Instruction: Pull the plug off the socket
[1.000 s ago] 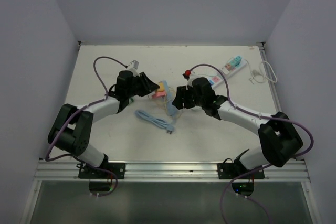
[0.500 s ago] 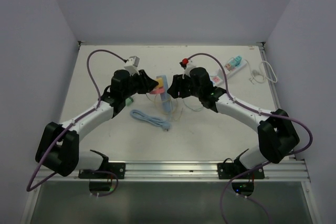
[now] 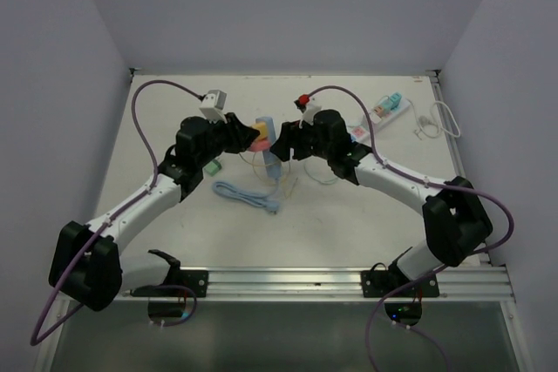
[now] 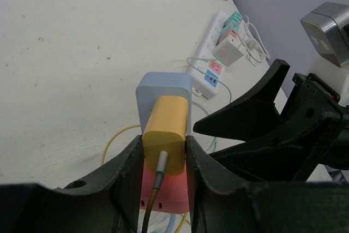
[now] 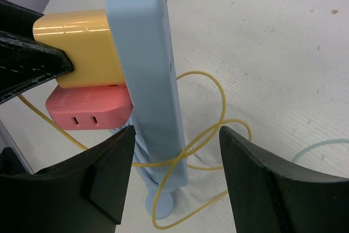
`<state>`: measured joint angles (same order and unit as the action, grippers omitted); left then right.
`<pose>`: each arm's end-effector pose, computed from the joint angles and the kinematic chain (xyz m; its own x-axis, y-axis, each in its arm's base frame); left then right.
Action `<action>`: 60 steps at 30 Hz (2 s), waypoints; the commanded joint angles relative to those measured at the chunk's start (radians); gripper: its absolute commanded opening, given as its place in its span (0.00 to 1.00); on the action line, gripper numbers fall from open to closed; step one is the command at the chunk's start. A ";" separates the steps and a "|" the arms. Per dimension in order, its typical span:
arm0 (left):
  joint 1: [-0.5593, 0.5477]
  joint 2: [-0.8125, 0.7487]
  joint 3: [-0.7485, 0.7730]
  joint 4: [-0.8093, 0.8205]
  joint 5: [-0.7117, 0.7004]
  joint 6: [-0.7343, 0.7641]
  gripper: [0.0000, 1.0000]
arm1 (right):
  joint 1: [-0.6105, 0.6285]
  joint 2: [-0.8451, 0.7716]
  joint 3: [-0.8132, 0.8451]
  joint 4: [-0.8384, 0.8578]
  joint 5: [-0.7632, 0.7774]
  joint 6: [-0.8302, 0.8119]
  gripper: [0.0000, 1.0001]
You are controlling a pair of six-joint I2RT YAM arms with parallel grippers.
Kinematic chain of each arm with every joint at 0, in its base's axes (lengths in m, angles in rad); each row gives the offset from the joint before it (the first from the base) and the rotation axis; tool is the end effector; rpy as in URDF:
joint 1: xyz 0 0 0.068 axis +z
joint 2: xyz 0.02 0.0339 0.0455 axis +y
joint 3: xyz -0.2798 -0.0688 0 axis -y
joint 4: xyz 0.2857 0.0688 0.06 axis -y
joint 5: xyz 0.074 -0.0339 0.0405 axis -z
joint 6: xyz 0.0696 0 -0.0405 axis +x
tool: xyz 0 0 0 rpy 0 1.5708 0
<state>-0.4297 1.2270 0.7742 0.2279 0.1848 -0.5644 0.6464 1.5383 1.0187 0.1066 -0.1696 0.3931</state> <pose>0.3107 -0.1565 0.2741 -0.4774 -0.3596 -0.8017 0.3751 0.7417 -0.5561 0.3276 0.2619 0.2461 -0.5706 0.0424 -0.8201 -0.5397 0.7334 0.4134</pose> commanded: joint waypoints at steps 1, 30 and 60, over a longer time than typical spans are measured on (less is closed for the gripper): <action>-0.011 -0.050 0.016 0.123 -0.019 -0.017 0.00 | 0.013 0.014 -0.012 0.094 -0.044 -0.002 0.67; -0.069 -0.144 -0.084 0.169 -0.090 -0.046 0.00 | 0.052 0.037 -0.138 0.240 0.217 0.010 0.00; -0.043 -0.284 -0.326 0.060 -0.344 -0.208 0.00 | -0.062 -0.115 -0.243 0.156 0.217 0.090 0.00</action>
<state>-0.4923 0.9600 0.5240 0.2745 -0.0933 -0.6731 0.5835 1.5009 0.7830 0.1909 0.0765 0.4564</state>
